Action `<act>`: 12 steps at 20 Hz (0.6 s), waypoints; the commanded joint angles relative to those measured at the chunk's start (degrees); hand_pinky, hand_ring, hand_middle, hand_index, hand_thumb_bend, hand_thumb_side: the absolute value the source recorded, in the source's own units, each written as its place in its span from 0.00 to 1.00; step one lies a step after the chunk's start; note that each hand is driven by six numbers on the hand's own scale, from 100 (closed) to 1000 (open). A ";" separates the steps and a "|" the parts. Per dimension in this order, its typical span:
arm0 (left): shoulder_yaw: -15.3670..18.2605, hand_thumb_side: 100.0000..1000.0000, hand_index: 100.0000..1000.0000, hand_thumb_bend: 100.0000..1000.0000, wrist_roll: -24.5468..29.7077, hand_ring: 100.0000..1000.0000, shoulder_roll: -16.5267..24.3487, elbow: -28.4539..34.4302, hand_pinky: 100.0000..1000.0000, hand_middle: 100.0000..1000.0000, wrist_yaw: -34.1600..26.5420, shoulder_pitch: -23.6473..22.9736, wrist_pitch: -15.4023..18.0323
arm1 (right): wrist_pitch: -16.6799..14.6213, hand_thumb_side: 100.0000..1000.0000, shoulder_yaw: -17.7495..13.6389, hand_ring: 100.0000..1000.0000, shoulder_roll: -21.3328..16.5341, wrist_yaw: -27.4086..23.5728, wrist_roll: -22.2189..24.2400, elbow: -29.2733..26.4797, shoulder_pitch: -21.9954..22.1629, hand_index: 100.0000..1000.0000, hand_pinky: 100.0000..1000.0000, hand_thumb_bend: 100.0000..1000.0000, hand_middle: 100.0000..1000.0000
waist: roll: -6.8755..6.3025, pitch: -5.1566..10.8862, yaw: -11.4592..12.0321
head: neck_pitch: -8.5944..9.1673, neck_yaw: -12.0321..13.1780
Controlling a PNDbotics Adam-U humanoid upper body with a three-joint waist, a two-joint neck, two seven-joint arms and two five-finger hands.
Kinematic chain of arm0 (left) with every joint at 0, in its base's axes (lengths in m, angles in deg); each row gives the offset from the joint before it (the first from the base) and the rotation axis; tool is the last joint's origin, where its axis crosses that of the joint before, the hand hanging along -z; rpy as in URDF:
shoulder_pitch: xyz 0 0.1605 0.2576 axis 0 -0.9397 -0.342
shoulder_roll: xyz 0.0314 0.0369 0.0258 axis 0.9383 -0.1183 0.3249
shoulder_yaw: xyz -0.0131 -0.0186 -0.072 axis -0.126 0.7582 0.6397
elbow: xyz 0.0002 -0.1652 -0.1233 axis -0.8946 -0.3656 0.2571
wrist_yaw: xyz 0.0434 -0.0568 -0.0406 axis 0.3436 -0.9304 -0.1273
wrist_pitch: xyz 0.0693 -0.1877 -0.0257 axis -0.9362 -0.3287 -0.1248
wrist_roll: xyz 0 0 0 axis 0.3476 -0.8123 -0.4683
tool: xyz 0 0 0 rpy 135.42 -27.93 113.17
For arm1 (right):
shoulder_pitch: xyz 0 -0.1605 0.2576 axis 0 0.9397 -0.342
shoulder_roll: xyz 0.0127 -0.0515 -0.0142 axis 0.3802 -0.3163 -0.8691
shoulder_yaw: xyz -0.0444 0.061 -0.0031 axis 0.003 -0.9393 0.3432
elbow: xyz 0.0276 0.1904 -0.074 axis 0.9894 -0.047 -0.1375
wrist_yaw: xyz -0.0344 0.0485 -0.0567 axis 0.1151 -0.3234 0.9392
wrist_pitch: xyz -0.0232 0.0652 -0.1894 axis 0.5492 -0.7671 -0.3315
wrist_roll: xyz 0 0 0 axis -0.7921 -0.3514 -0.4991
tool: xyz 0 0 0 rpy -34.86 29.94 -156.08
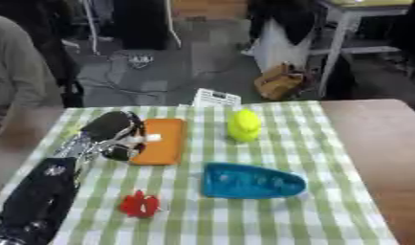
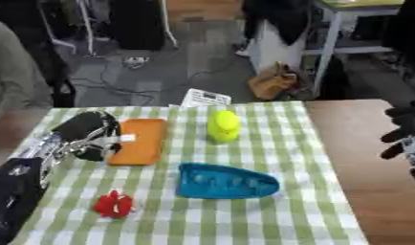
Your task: Pick up objects on the table and place them in the box.
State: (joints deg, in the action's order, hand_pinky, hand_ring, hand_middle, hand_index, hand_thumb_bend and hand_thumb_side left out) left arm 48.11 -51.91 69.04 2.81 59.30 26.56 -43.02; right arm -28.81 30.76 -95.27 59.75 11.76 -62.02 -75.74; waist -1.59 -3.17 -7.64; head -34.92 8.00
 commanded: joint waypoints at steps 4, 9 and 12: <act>2.00 0.00 0.31 0.21 -9.56 0.35 -0.15 -5.04 0.44 0.18 1.90 1.87 -4.63 | -0.18 0.69 -0.02 0.55 -0.40 -0.66 0.44 -1.36 -0.83 0.66 0.44 0.00 0.70 | 1.19 0.02 -0.65 | 1.09 0.53; 1.91 0.00 0.34 0.17 -12.68 0.36 -0.67 -6.96 0.44 0.19 1.04 2.35 -5.16 | -0.23 0.69 0.12 0.55 -0.25 -0.82 0.59 -1.36 -0.98 0.66 0.43 0.00 0.70 | 1.24 -0.24 -1.15 | 1.49 0.67; 1.85 0.00 0.35 0.16 -13.25 0.36 -0.75 -7.47 0.44 0.20 0.81 2.81 -5.00 | -0.29 0.69 0.26 0.55 -0.22 -0.90 0.75 -1.36 -1.13 0.66 0.43 0.00 0.70 | 1.17 -0.42 -1.56 | 1.85 0.79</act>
State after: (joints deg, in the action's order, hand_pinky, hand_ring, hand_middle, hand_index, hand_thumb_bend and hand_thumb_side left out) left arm 49.64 -64.55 67.44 -5.03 60.43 27.54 -48.07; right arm -29.01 31.13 -94.78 59.28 12.38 -62.02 -76.19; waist -1.28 -3.19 -9.20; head -33.85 8.56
